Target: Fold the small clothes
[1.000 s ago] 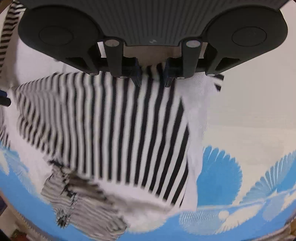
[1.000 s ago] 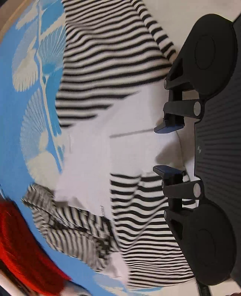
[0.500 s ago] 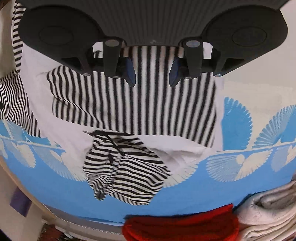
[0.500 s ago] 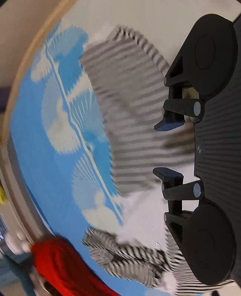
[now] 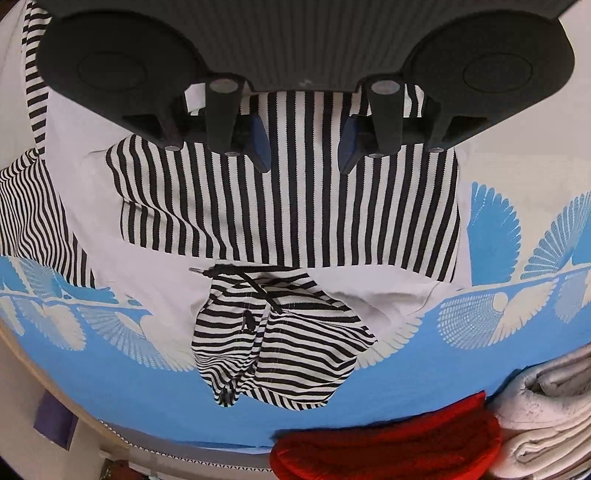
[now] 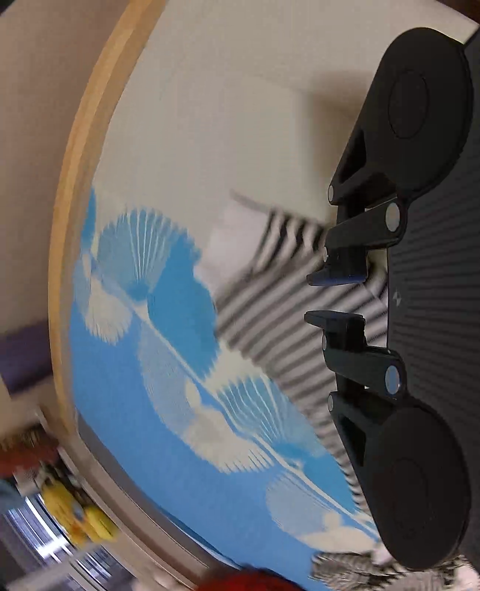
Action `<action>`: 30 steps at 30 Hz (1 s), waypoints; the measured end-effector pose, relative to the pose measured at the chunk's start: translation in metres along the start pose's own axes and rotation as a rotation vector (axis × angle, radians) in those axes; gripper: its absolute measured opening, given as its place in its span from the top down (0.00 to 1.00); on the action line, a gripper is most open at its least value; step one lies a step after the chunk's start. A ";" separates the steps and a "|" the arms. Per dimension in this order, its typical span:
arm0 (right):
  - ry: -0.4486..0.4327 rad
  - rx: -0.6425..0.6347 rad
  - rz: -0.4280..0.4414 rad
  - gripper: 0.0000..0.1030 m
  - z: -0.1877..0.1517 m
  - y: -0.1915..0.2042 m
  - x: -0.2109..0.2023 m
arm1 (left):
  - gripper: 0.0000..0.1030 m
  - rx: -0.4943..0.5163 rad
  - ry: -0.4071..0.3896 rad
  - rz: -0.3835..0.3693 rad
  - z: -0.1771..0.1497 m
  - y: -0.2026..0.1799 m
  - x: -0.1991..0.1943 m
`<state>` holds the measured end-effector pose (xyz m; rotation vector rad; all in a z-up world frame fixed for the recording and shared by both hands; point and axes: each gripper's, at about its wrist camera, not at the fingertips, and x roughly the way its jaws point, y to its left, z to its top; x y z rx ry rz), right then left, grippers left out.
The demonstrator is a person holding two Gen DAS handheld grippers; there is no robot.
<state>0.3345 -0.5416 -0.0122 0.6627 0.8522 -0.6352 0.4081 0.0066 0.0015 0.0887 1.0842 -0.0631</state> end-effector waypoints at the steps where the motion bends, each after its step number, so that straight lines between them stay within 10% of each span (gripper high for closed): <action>1: 0.009 0.029 -0.010 0.85 0.003 -0.009 0.004 | 0.57 0.002 0.002 0.001 0.000 0.000 0.001; 15: 0.108 0.159 -0.049 0.77 0.001 -0.038 0.047 | 0.57 0.002 0.010 0.011 0.000 0.006 0.004; 19: 0.094 0.139 -0.070 0.93 0.001 -0.032 0.046 | 0.57 0.000 0.013 0.015 -0.002 0.009 0.004; 30: -0.216 -0.097 -0.110 0.99 0.000 0.042 -0.013 | 0.57 -0.032 0.001 0.025 -0.002 0.025 -0.002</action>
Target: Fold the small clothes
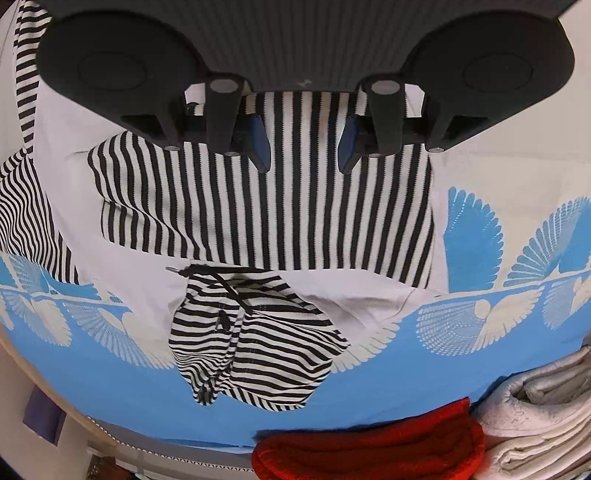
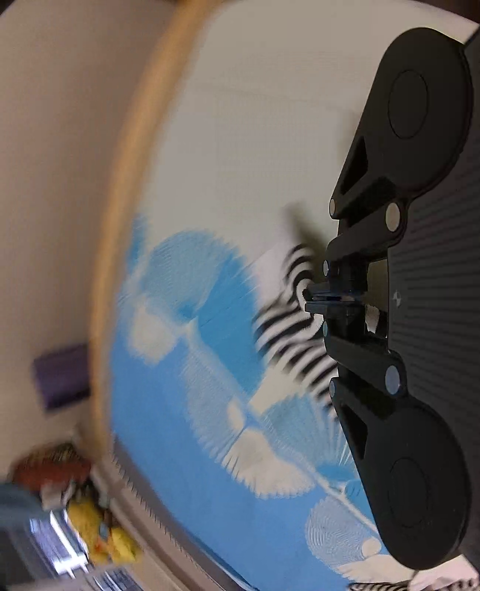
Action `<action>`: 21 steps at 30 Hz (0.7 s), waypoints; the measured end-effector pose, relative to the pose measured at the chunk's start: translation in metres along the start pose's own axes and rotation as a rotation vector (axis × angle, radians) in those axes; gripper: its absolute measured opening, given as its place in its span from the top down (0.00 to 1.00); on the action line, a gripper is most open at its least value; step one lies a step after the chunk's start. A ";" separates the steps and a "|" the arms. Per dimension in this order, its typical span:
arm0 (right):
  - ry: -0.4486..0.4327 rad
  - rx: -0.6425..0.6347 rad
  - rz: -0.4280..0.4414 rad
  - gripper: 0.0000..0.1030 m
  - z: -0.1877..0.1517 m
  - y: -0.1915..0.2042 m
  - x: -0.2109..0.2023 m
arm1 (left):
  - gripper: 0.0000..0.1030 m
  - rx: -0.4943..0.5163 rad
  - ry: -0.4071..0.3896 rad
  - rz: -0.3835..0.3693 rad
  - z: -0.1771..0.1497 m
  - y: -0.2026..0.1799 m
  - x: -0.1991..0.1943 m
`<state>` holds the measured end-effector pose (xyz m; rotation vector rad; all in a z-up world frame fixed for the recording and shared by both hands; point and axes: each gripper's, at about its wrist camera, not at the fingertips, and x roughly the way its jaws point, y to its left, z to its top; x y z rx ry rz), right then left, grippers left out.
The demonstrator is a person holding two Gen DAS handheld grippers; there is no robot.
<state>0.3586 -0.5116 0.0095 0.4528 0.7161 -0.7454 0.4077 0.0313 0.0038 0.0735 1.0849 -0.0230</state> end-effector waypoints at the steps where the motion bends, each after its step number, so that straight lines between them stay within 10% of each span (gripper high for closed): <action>1: -0.065 -0.077 0.011 0.99 -0.002 0.021 -0.016 | 0.57 -0.006 -0.001 0.001 0.000 0.003 -0.001; 4: -0.246 -0.325 0.182 0.99 -0.026 0.094 -0.075 | 0.57 -0.042 -0.010 0.007 0.002 0.017 -0.005; 7: -0.338 -0.592 0.550 0.99 -0.078 0.165 -0.144 | 0.57 -0.112 -0.015 0.032 0.006 0.041 -0.007; 11: -0.057 -0.984 1.034 0.89 -0.172 0.229 -0.195 | 0.57 -0.191 -0.005 0.050 0.009 0.070 -0.006; 16: 0.214 -1.125 1.000 0.85 -0.219 0.247 -0.186 | 0.57 -0.259 0.033 0.008 0.008 0.087 0.004; 21: 0.252 -0.970 0.786 0.59 -0.188 0.241 -0.151 | 0.57 -0.328 0.044 -0.040 0.006 0.096 0.017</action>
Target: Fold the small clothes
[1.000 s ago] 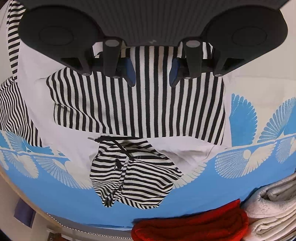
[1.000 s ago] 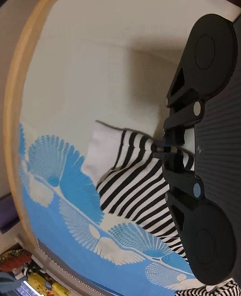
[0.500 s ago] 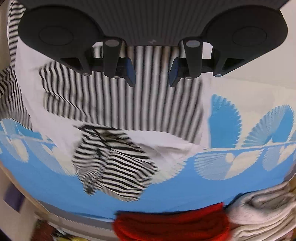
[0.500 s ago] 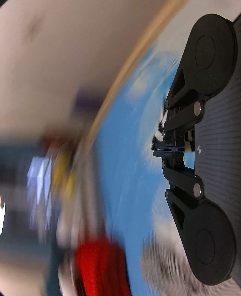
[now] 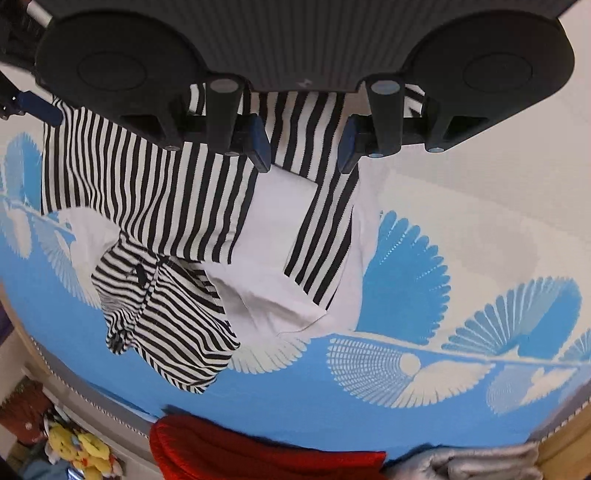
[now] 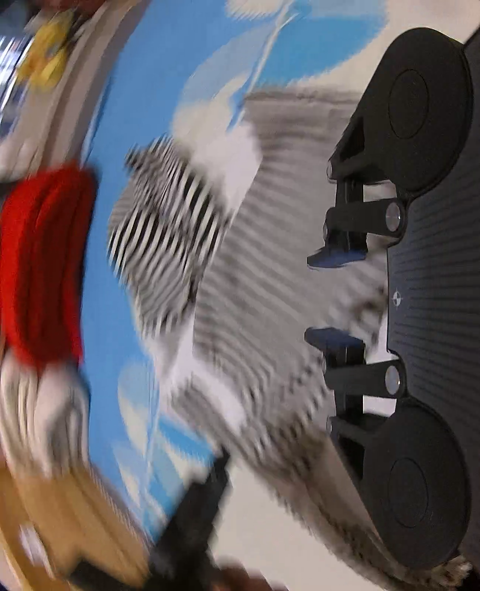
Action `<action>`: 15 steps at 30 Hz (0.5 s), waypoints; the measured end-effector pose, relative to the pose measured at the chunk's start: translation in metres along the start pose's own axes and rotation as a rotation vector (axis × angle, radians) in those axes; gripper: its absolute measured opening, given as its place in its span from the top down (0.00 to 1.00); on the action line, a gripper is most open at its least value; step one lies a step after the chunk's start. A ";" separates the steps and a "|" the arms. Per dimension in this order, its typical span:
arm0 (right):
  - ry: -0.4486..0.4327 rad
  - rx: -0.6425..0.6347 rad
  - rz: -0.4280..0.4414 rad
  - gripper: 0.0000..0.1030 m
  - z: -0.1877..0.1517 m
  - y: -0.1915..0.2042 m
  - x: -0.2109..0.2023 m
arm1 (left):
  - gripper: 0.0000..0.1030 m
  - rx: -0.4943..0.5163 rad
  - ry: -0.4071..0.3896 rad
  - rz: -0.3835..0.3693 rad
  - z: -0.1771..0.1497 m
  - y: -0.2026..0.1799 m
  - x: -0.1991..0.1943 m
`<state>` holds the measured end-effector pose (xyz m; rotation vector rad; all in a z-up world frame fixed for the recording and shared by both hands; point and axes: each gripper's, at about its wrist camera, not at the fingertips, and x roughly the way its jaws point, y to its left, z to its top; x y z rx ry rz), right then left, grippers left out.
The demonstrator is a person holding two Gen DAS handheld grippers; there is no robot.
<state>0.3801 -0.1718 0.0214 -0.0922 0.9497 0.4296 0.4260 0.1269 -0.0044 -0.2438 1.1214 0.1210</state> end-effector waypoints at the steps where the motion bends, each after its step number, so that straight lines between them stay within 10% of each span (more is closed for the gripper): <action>1: 0.019 0.038 -0.044 0.58 0.000 -0.010 0.004 | 0.57 -0.019 -0.008 -0.015 -0.001 0.003 0.004; 7: 0.191 0.322 -0.181 0.55 -0.019 -0.077 0.023 | 0.59 -0.190 0.050 -0.101 -0.004 0.020 0.045; 15: 0.134 0.404 -0.200 0.55 -0.014 -0.103 0.008 | 0.59 -0.287 0.047 -0.129 0.001 0.011 0.073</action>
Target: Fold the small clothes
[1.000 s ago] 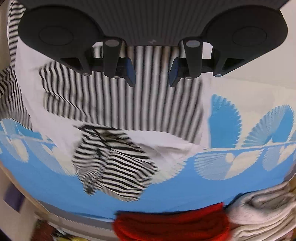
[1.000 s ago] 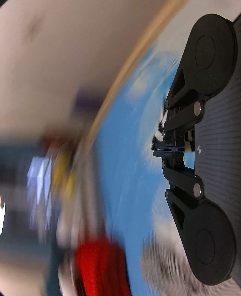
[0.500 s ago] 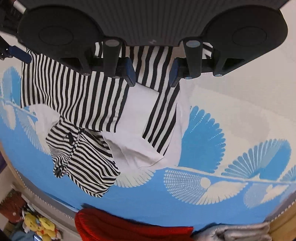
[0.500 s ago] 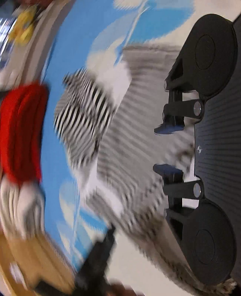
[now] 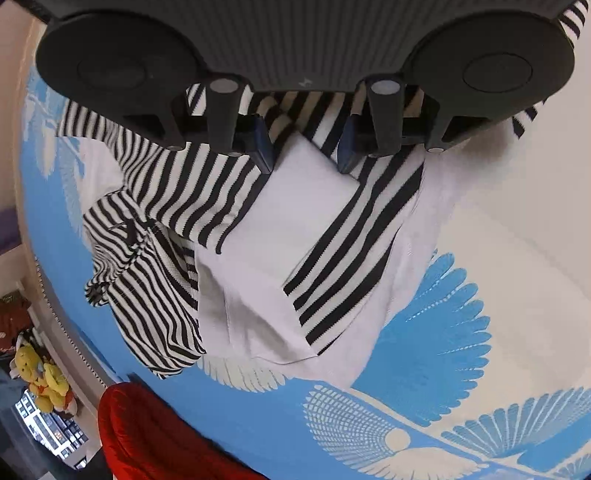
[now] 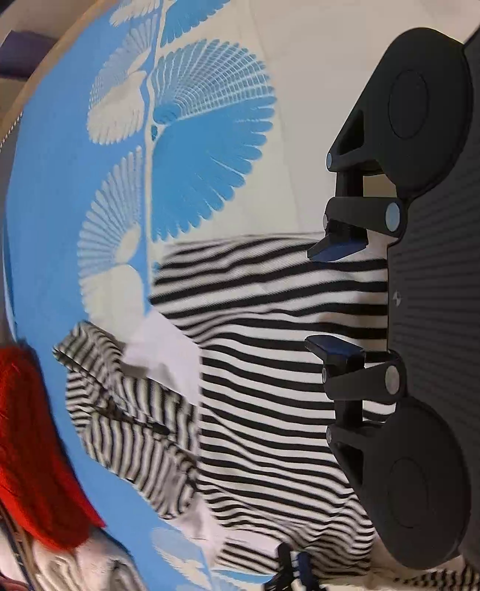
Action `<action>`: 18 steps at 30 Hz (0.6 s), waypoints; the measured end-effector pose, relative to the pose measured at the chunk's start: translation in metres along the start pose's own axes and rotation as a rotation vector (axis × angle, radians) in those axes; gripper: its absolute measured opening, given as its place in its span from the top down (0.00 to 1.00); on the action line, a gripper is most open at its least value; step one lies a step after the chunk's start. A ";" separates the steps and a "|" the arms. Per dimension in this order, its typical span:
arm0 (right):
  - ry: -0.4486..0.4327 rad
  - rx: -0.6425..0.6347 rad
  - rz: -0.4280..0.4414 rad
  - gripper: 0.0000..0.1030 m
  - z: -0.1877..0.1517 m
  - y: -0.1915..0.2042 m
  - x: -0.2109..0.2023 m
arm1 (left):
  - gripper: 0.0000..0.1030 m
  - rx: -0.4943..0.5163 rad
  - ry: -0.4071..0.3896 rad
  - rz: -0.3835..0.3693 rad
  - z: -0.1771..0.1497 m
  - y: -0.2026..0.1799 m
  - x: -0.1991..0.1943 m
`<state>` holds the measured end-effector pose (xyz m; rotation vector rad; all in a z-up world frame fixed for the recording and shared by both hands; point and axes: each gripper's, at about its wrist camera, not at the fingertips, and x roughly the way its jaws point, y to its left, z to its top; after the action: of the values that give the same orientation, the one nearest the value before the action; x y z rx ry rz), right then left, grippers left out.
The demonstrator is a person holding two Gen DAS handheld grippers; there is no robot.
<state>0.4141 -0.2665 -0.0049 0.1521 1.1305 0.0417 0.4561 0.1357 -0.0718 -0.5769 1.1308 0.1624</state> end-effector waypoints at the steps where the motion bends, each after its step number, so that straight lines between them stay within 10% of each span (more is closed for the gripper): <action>1: -0.008 0.014 0.000 0.55 0.005 -0.001 -0.001 | 0.59 0.012 -0.006 0.008 0.000 -0.003 0.000; 4: -0.045 0.070 -0.014 0.55 0.020 -0.010 -0.005 | 0.92 0.077 -0.031 0.056 -0.002 -0.008 -0.003; 12: -0.104 0.228 -0.056 0.55 0.029 -0.021 -0.013 | 0.93 0.099 -0.199 0.168 -0.027 -0.023 -0.099; 16: -0.063 0.253 -0.024 0.55 0.021 -0.016 -0.008 | 0.88 -0.009 -0.013 0.244 -0.039 0.005 -0.082; 18: -0.023 0.267 -0.017 0.54 0.015 -0.015 -0.003 | 0.88 -0.011 -0.055 0.248 -0.035 0.007 -0.088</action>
<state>0.4263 -0.2835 0.0015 0.3794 1.1107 -0.1267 0.3872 0.1380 -0.0065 -0.4375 1.1464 0.3961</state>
